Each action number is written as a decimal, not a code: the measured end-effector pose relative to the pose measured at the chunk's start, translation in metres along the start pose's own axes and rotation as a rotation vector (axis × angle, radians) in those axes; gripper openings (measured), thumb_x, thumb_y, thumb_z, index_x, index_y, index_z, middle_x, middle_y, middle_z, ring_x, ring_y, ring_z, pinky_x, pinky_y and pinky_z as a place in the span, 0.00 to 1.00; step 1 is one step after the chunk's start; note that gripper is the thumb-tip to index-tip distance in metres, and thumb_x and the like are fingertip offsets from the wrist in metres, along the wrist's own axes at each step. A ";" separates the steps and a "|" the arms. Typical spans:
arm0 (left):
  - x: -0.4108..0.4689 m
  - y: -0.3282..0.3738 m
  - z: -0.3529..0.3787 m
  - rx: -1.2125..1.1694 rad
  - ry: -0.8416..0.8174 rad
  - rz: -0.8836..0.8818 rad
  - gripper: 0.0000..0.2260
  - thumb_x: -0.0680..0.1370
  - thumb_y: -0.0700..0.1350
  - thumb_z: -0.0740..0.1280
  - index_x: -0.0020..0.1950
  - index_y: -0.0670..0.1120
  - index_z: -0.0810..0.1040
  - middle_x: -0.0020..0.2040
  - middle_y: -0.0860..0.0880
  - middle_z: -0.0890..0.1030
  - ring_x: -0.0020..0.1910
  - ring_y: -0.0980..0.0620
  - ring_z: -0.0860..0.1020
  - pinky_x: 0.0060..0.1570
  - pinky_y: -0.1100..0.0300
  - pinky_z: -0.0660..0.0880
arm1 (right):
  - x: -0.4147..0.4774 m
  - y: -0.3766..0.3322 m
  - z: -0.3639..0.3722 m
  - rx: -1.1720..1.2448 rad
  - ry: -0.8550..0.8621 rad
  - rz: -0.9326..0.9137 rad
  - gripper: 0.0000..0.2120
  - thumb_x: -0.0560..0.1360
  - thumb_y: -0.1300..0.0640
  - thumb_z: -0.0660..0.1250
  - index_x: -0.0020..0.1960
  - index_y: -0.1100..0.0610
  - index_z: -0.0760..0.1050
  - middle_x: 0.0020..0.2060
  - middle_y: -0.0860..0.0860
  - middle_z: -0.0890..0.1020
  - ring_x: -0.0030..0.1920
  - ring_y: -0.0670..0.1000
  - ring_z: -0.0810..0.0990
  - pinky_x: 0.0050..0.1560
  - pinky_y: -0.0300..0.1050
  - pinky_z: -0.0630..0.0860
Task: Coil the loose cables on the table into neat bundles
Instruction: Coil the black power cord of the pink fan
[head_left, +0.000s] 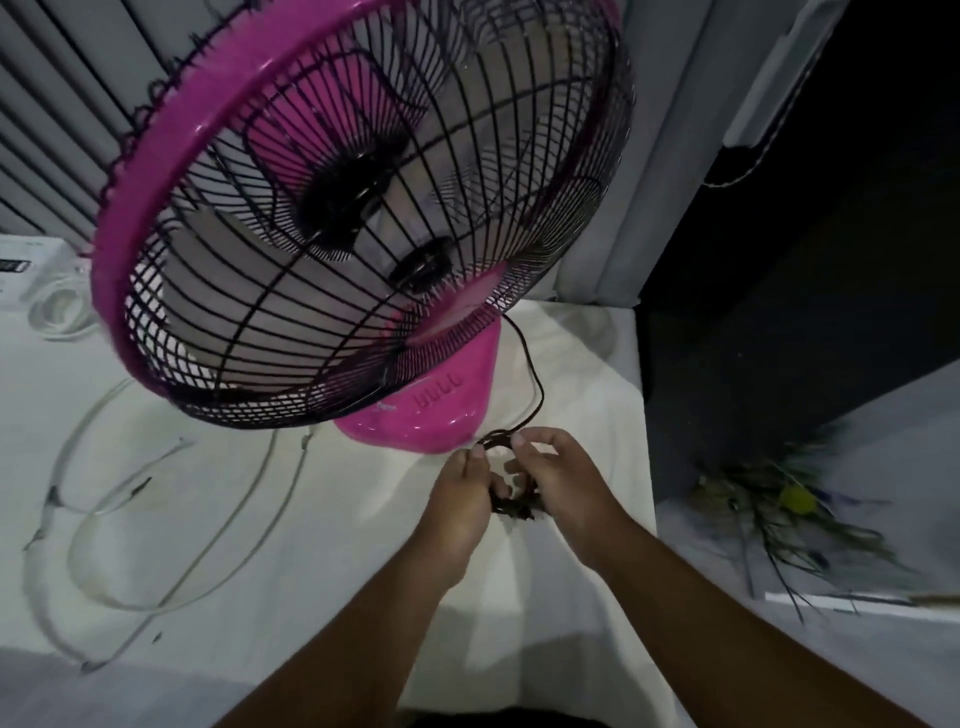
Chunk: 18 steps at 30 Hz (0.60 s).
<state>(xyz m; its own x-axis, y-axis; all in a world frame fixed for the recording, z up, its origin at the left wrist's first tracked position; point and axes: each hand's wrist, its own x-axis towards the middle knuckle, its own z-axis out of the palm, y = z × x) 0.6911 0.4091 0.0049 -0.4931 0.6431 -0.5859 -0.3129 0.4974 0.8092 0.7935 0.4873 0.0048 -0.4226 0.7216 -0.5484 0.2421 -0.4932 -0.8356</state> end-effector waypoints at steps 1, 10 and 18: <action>0.002 -0.002 0.003 -0.053 0.020 -0.010 0.15 0.86 0.50 0.53 0.53 0.43 0.75 0.39 0.45 0.81 0.46 0.43 0.81 0.59 0.43 0.77 | -0.002 0.005 0.000 0.019 0.007 -0.013 0.07 0.79 0.50 0.69 0.56 0.50 0.79 0.40 0.51 0.86 0.41 0.48 0.85 0.42 0.46 0.80; 0.009 -0.003 -0.004 -0.138 -0.200 -0.084 0.10 0.84 0.44 0.59 0.59 0.41 0.77 0.40 0.46 0.84 0.43 0.48 0.84 0.52 0.49 0.81 | 0.002 0.001 -0.009 -0.272 0.070 -0.078 0.09 0.82 0.58 0.63 0.48 0.54 0.82 0.33 0.47 0.80 0.31 0.42 0.77 0.34 0.38 0.76; 0.028 0.014 0.000 0.186 -0.208 0.006 0.10 0.85 0.48 0.56 0.56 0.49 0.77 0.38 0.50 0.77 0.44 0.49 0.78 0.63 0.40 0.76 | 0.010 -0.011 -0.006 -0.174 0.056 -0.120 0.05 0.80 0.58 0.67 0.54 0.56 0.81 0.48 0.53 0.85 0.48 0.48 0.84 0.46 0.37 0.77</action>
<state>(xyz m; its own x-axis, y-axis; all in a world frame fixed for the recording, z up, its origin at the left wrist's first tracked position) 0.6725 0.4339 -0.0004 -0.3114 0.7422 -0.5935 -0.1467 0.5795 0.8017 0.7921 0.5031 0.0084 -0.4096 0.7980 -0.4420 0.3421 -0.3148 -0.8854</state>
